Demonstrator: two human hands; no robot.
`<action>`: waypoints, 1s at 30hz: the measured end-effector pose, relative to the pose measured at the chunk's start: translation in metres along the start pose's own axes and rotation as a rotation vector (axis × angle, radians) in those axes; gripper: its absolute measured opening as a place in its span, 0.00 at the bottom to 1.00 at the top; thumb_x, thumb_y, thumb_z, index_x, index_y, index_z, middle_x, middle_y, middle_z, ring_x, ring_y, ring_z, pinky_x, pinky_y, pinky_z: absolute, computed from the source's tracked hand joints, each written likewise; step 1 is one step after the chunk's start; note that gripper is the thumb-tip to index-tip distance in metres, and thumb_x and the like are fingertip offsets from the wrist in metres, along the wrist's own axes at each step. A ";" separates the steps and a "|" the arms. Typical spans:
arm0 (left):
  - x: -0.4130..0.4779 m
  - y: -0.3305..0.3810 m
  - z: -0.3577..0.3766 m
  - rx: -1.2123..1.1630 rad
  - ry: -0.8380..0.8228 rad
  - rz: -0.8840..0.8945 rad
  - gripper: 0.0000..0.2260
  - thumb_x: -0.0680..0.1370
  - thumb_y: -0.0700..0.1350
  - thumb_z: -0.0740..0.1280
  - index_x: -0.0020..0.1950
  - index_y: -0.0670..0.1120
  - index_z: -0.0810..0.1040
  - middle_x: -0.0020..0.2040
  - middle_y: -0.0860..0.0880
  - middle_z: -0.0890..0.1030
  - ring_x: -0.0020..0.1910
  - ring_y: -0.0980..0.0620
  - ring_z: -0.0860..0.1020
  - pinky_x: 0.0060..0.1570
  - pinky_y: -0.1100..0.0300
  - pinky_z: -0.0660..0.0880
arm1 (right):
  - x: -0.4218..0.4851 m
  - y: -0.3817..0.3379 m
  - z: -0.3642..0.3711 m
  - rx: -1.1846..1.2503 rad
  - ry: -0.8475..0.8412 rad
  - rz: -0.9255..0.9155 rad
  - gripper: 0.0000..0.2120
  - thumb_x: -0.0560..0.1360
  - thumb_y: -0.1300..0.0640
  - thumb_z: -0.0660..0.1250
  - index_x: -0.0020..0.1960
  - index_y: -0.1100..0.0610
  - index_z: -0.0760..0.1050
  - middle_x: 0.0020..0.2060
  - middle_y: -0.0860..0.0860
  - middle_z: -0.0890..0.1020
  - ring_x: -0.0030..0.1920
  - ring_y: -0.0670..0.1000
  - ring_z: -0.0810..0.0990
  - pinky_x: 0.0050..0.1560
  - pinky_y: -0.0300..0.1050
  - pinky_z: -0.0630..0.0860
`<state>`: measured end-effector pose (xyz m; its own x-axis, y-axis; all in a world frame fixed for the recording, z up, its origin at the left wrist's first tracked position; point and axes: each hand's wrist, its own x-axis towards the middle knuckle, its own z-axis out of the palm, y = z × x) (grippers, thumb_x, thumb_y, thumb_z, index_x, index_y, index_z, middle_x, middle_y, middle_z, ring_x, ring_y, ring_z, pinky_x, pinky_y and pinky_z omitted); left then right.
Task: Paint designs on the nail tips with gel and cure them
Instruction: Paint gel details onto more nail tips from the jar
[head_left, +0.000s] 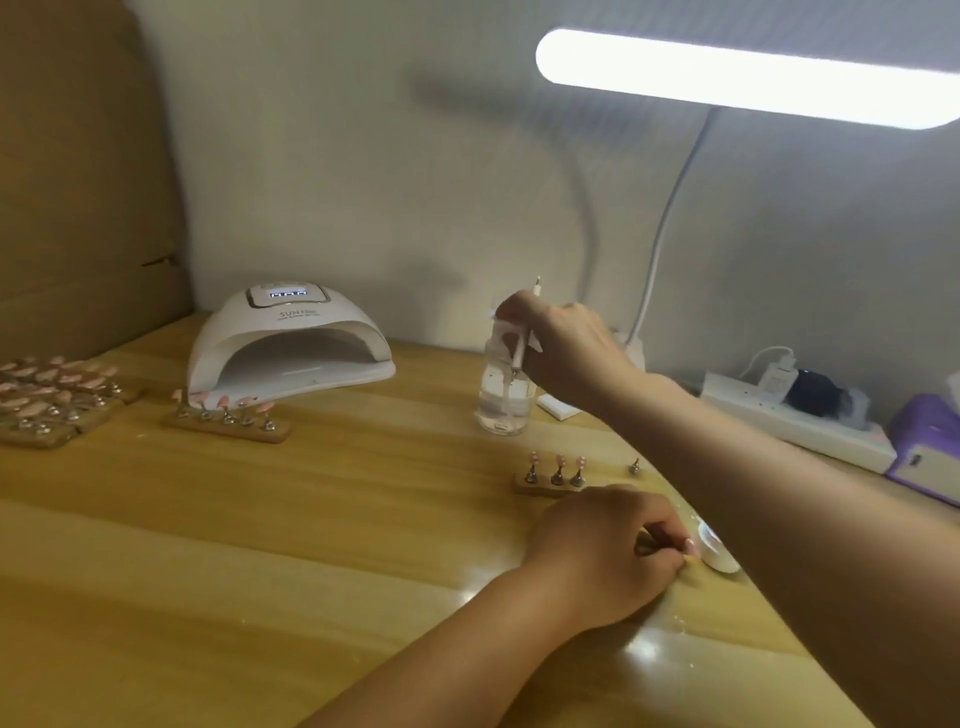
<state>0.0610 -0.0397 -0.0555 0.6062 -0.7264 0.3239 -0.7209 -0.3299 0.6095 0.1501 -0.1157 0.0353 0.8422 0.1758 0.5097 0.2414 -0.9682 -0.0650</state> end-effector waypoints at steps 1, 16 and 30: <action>0.000 0.000 0.000 -0.002 0.005 0.004 0.03 0.76 0.53 0.66 0.48 0.58 0.79 0.47 0.60 0.80 0.35 0.66 0.69 0.36 0.68 0.63 | -0.003 0.000 0.004 0.000 0.026 0.004 0.18 0.79 0.59 0.63 0.68 0.54 0.71 0.47 0.59 0.84 0.45 0.66 0.80 0.44 0.58 0.78; -0.004 0.003 -0.001 0.003 0.030 0.005 0.03 0.77 0.50 0.67 0.48 0.55 0.80 0.32 0.65 0.67 0.32 0.67 0.67 0.33 0.68 0.61 | 0.000 -0.004 0.003 -0.030 -0.015 0.079 0.18 0.78 0.64 0.59 0.66 0.52 0.73 0.47 0.61 0.82 0.47 0.66 0.78 0.43 0.54 0.76; 0.000 0.000 -0.004 -0.009 -0.047 -0.033 0.03 0.78 0.50 0.66 0.49 0.58 0.79 0.49 0.62 0.80 0.37 0.65 0.70 0.42 0.62 0.68 | -0.007 -0.005 -0.017 0.106 0.144 0.126 0.17 0.77 0.69 0.63 0.58 0.53 0.82 0.47 0.54 0.86 0.52 0.60 0.82 0.52 0.52 0.77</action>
<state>0.0622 -0.0373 -0.0526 0.6131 -0.7429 0.2689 -0.6974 -0.3489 0.6261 0.1348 -0.1148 0.0473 0.7929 0.0201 0.6090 0.1944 -0.9556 -0.2216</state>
